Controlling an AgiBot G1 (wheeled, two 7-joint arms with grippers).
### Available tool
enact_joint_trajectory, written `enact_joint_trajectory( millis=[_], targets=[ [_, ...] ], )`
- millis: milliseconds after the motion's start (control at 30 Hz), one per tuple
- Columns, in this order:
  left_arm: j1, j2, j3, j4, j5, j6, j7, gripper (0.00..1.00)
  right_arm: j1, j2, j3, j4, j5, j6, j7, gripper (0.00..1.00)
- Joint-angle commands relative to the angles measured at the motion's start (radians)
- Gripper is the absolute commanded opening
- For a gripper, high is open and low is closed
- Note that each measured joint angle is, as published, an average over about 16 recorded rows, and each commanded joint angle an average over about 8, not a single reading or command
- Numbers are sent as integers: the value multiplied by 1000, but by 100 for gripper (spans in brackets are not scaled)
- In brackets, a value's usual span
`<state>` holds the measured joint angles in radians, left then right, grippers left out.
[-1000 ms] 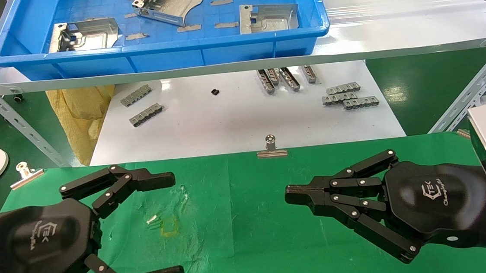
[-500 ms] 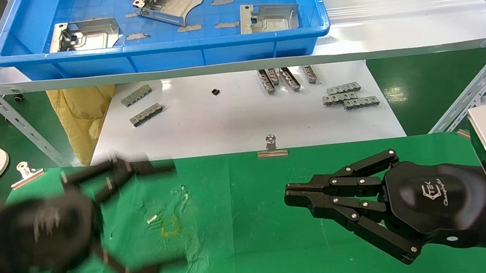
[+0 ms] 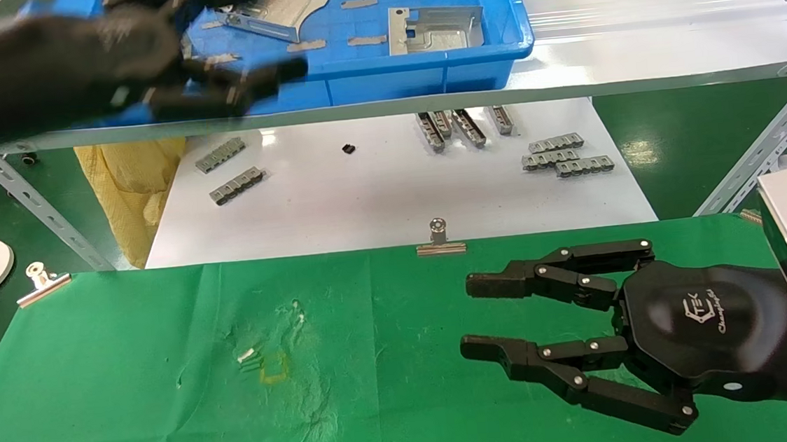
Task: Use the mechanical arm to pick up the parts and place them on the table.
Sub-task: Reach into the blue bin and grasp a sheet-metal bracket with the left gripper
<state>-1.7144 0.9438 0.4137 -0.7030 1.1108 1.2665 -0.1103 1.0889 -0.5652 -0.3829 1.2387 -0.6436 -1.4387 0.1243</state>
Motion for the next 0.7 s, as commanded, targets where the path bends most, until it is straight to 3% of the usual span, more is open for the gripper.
enact_joint_trajectory(
  millis=[33, 267, 500, 567, 700],
  targets=[
    [-82, 55, 25, 124, 57, -31, 23, 100, 0, 0, 0, 0, 0, 0, 0, 100],
    [-234, 233, 70, 446, 181, -329, 83, 100, 0, 0, 0, 0, 0, 0, 0, 100],
    [-293, 330, 83, 602, 212, -476, 109, 96, 0, 0, 0, 0, 0, 0, 0, 100],
    [-301, 343, 81, 627, 211, -502, 112, 83, 0, 0, 0, 0, 0, 0, 0, 100],
    [-309, 361, 79, 668, 209, -546, 107, 33, 0, 0, 0, 0, 0, 0, 0, 100]
  ],
)
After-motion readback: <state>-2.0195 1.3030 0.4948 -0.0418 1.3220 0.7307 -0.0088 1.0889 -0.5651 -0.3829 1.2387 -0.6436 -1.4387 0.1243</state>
